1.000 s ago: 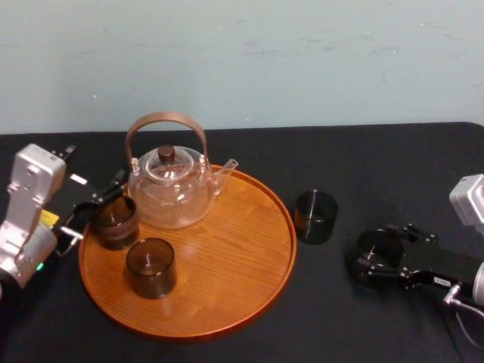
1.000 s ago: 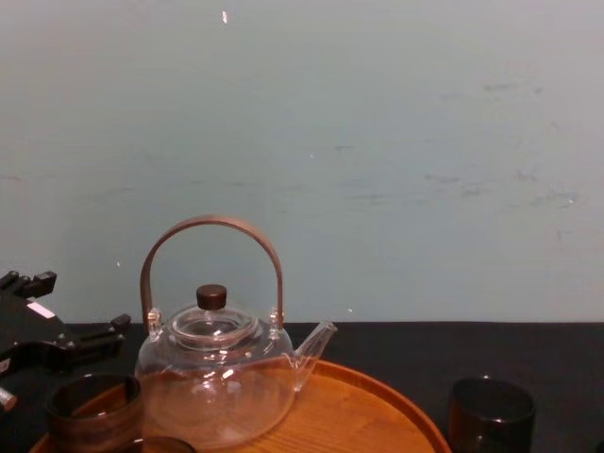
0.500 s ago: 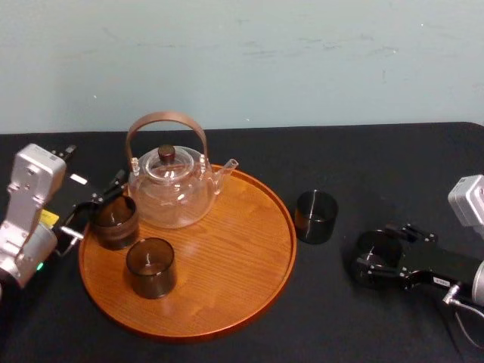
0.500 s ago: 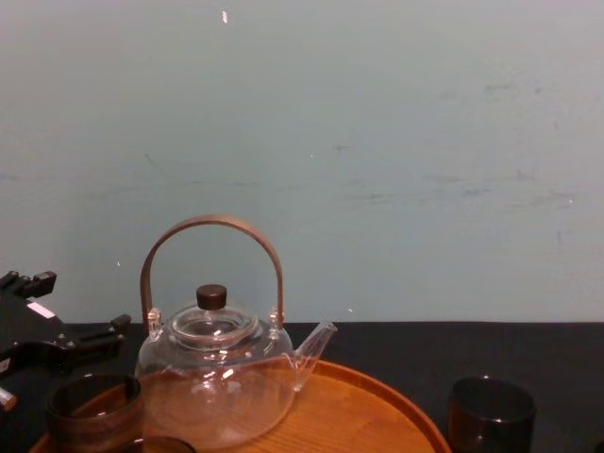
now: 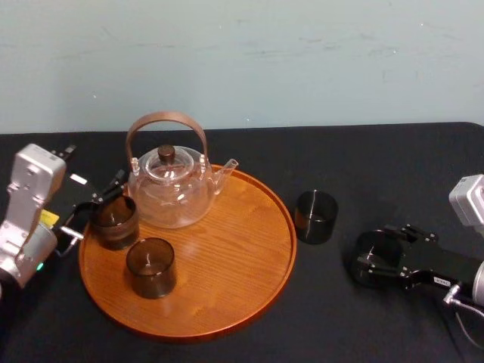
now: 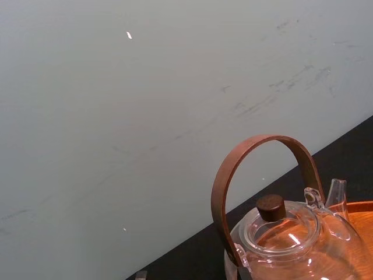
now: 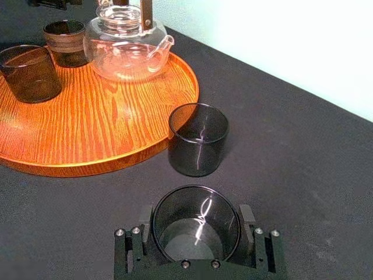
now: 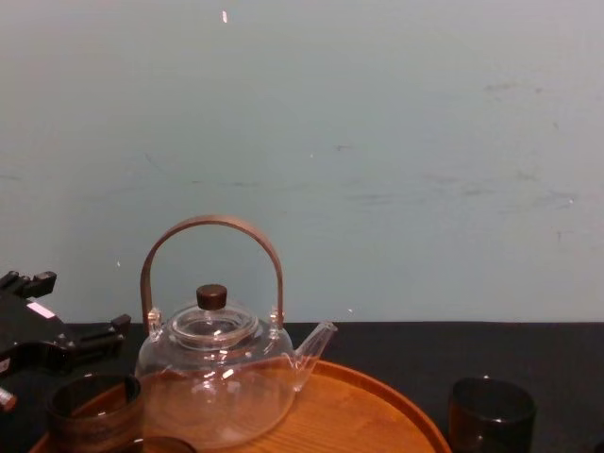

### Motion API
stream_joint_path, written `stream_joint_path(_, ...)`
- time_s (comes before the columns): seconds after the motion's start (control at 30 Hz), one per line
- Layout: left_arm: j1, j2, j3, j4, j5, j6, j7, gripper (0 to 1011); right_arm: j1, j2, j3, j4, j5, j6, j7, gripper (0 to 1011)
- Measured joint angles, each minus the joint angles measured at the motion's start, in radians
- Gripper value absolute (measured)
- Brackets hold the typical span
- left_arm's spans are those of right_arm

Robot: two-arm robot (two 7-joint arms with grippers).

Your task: Pick up the glass from the table and place it on the tray.

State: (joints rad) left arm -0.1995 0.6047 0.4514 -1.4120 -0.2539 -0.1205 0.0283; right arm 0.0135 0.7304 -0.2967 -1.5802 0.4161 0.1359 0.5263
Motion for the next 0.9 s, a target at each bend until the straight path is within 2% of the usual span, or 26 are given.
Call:
stream_joint_path(0.27, 0.000, 0.000, 0.000, 0.000, 0.000, 0.000, 0.000, 1001, 0.000, 0.000, 0.001, 0.000, 0.001, 0.000, 0.000, 903)
stream_joint_path(0.4, 0.000, 0.000, 0.000, 0.000, 0.000, 0.000, 0.000, 1001, -0.006, 0.000, 0.015, -0.006, 0.015, -0.015, 0.001, 903)
stream_joint_path(0.63, 0.000, 0.000, 0.000, 0.000, 0.000, 0.000, 0.000, 1001, -0.006, 0.012, 0.040, -0.041, 0.046, -0.043, 0.023, 903)
stream_joint_path(0.9, 0.000, 0.000, 0.000, 0.000, 0.000, 0.000, 0.000, 1001, 0.021, 0.030, 0.043, -0.080, 0.070, -0.063, 0.061, 903)
